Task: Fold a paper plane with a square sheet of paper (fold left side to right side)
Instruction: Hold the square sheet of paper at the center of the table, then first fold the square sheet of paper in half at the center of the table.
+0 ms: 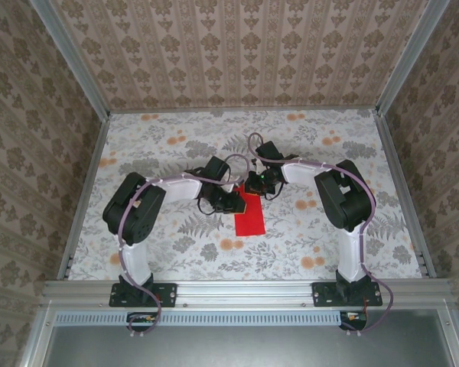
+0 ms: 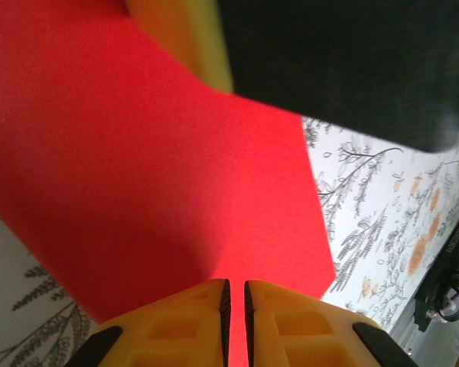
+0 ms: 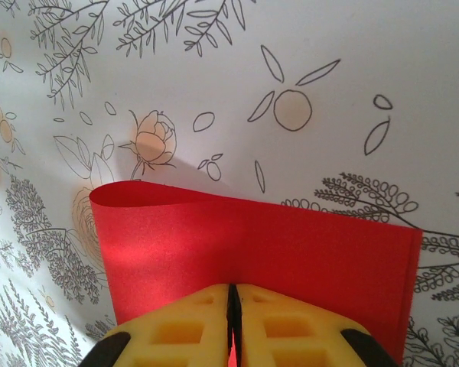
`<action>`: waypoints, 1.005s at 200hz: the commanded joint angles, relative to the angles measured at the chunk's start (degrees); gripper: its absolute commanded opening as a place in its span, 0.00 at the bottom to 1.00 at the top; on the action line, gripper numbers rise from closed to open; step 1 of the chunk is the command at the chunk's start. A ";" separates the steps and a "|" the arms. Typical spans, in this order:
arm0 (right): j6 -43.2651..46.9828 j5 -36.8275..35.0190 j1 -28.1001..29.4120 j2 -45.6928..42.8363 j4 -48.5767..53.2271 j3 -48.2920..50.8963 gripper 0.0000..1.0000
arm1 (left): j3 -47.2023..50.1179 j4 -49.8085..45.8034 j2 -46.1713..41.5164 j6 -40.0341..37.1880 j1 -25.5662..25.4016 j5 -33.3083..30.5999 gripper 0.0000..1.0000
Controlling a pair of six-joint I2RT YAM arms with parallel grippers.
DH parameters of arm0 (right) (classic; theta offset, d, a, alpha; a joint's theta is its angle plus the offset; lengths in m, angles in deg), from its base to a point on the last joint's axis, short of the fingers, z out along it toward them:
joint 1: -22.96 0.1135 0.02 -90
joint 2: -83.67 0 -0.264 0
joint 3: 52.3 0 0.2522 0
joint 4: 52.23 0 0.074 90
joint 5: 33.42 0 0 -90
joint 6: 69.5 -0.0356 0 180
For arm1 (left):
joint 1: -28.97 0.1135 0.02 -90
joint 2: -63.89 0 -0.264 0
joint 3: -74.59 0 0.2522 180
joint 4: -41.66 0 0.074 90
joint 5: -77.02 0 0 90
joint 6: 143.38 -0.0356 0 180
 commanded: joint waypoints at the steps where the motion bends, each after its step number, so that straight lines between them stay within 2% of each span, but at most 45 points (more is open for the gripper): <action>1: 0.25 -3.68 -0.44 2.42 3.89 0.26 0.13 | -1.63 -1.76 0.79 -1.65 -0.06 -0.01 0.17; 51: -1.48 -2.07 -1.17 -0.80 -0.56 0.08 0.17 | 0.24 -2.82 0.98 -0.26 -0.31 -4.60 0.17; 119: -1.18 -4.68 -1.89 -12.77 0.50 5.42 0.26 | 1.76 -1.96 1.24 1.17 -0.91 -5.99 0.17; 141: -1.57 -3.80 -1.31 -17.33 1.54 10.11 0.25 | 1.54 -2.27 1.30 1.23 -1.00 -6.09 0.17; 163: -2.70 -1.96 0.47 -20.55 2.70 14.61 0.18 | 1.51 -2.46 1.21 1.25 -1.06 -6.34 0.17; 201: -6.37 -0.91 5.07 -21.80 0.16 21.74 0.15 | 1.55 -2.66 0.89 1.58 -1.32 -6.88 0.17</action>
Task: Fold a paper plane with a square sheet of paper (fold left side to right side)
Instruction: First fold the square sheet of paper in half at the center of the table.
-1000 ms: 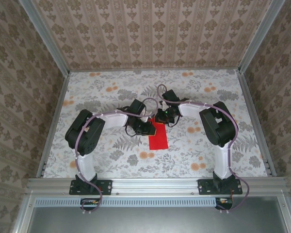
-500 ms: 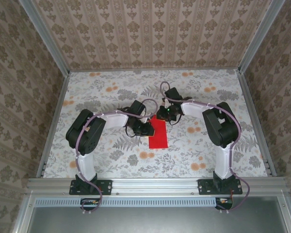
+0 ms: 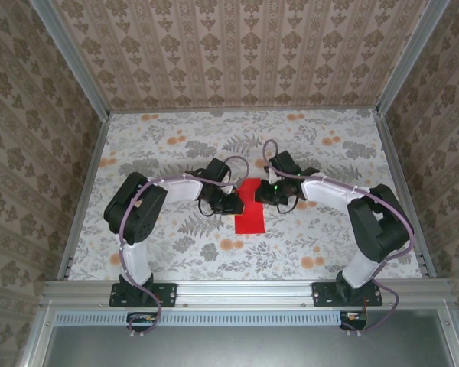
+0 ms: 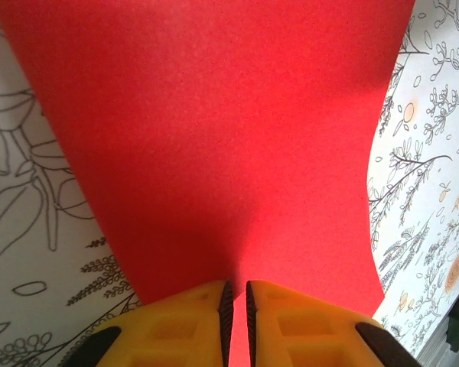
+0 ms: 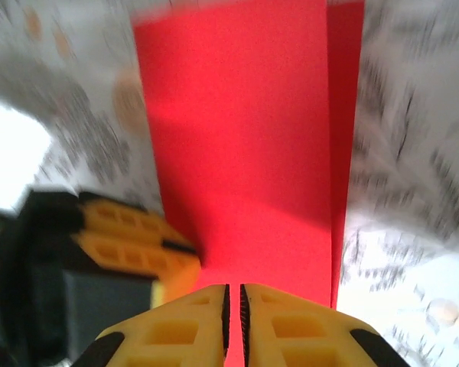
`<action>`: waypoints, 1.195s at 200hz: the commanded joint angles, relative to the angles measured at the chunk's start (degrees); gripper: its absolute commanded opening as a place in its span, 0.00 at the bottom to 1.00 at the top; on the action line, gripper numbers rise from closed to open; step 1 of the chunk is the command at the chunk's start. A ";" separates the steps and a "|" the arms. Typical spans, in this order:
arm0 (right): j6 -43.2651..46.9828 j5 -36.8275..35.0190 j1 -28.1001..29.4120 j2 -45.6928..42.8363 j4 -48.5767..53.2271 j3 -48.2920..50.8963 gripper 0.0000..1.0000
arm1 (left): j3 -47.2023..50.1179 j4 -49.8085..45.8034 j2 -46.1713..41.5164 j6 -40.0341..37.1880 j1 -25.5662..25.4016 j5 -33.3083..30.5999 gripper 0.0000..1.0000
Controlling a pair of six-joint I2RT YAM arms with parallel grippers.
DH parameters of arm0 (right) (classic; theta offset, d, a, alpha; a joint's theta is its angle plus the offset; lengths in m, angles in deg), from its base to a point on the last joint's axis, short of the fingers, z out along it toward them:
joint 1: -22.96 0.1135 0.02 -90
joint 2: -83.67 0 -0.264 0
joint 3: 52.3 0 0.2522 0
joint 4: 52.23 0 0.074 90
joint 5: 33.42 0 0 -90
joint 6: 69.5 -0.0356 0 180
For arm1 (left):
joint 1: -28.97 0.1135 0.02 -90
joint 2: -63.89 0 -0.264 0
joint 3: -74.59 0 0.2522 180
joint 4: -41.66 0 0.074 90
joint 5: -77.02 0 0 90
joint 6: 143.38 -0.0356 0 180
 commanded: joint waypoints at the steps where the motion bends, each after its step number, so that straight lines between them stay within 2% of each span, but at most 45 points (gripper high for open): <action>1: -3.06 1.35 2.52 -0.69 0.73 3.74 0.15 | 1.09 -1.98 0.57 1.02 -0.87 -2.61 0.17; 33: -3.75 -0.19 3.66 1.60 -0.15 5.54 0.15 | 0.89 -2.33 0.18 0.95 -0.95 -2.75 0.17; 63: -1.78 -2.97 3.83 3.23 3.92 4.43 0.15 | 0.39 -2.17 -0.60 1.34 -0.98 -2.30 0.17; 136: 1.33 -4.91 3.92 6.40 7.86 4.35 0.14 | -6.07 -2.86 -0.25 0.59 -0.42 -0.63 0.22; 239: 4.25 -7.17 3.92 8.11 11.88 2.17 0.11 | -8.10 0.64 5.35 1.21 1.86 -0.92 0.15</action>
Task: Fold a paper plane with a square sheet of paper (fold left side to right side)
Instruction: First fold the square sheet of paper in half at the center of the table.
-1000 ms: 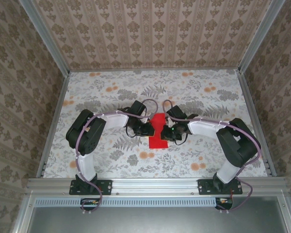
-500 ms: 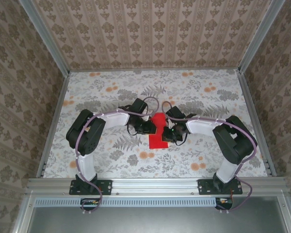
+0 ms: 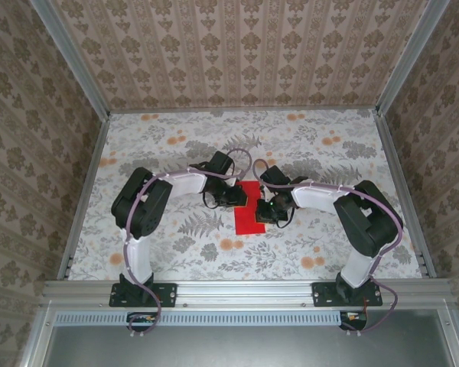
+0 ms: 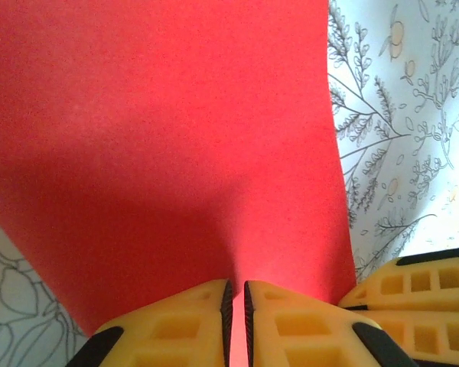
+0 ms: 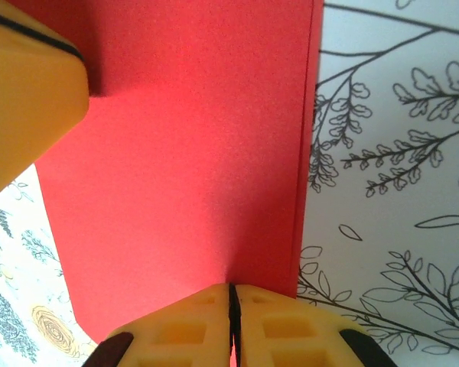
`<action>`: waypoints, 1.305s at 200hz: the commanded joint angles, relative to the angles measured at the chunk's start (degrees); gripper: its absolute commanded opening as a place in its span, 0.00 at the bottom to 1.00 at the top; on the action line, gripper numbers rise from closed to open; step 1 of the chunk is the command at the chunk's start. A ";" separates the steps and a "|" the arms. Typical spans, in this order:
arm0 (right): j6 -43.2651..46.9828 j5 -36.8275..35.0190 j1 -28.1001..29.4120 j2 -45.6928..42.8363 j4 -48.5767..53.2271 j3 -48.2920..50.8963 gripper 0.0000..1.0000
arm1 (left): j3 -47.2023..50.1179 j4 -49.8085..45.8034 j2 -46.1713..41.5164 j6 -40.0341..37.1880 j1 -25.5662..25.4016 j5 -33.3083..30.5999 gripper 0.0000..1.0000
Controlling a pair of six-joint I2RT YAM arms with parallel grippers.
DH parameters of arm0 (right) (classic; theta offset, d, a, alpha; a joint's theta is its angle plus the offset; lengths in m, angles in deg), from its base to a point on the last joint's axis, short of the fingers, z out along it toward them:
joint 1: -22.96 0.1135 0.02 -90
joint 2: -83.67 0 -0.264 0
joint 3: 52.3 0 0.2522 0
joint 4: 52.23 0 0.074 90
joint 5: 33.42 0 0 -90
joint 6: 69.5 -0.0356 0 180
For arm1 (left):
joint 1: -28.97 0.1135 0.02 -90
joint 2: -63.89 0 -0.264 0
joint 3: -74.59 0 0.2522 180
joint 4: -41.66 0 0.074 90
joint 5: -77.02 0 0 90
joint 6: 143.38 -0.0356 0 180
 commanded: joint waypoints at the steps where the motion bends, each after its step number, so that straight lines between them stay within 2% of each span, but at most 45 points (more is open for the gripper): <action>1: 1.90 -5.53 0.29 3.43 6.06 0.82 0.11 | -1.26 1.15 0.81 0.29 0.77 -0.56 0.15; 144: 4.04 -6.60 0.20 4.36 7.62 1.07 0.10 | -3.61 1.30 3.60 0.26 5.47 -3.12 0.12; 261: 3.93 -6.26 0.20 3.91 7.62 1.91 0.10 | -13.32 -2.49 10.01 -2.51 8.89 -3.65 0.12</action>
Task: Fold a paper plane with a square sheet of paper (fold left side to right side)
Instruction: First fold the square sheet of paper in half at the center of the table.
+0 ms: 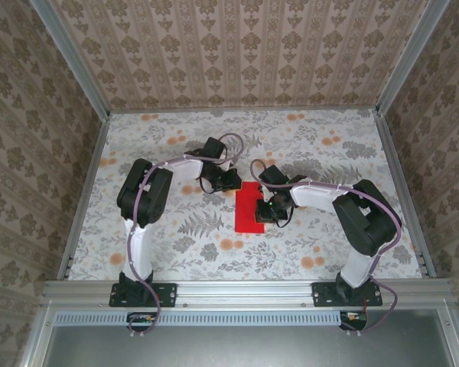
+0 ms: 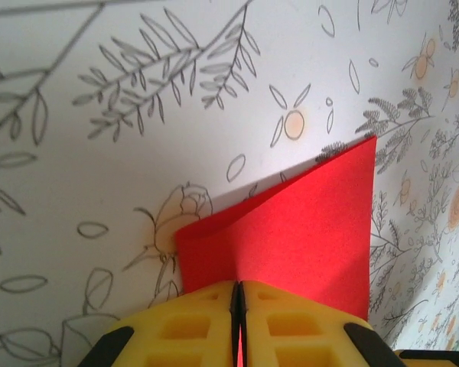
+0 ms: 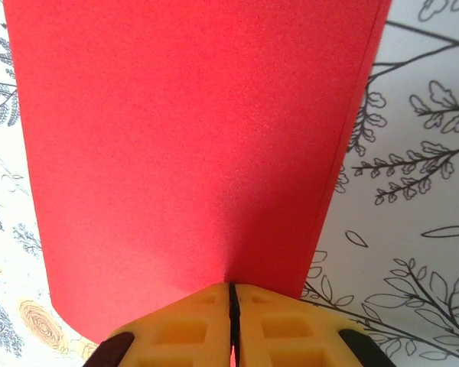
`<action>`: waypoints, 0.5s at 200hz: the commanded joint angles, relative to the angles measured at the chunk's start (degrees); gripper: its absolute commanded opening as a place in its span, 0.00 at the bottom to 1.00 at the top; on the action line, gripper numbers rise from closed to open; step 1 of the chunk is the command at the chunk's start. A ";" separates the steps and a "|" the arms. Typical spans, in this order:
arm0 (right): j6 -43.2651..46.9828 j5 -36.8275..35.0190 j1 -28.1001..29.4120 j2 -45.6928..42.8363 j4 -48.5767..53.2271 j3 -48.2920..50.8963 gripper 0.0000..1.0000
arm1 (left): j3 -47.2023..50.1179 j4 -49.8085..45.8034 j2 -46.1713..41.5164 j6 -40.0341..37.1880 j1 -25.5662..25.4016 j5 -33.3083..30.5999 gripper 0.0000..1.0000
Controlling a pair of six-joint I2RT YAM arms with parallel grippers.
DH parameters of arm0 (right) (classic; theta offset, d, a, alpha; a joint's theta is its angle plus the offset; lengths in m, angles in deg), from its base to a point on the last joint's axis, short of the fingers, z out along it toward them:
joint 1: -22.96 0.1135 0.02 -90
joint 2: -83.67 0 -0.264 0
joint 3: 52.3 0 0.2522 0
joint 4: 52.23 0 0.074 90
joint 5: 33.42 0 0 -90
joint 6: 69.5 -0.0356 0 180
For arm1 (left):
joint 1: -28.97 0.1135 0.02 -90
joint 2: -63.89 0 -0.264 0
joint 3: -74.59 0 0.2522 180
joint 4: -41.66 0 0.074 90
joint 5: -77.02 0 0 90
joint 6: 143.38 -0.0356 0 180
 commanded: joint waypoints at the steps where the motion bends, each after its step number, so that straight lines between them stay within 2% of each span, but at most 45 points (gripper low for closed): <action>1: 0.94 -5.66 0.20 3.28 6.16 2.95 0.10 | -2.62 -0.65 2.63 -2.16 2.41 -4.01 0.12; 100: -0.38 -4.44 0.20 2.70 5.29 3.10 0.11 | -7.77 -1.94 5.22 -3.02 4.46 -3.99 0.12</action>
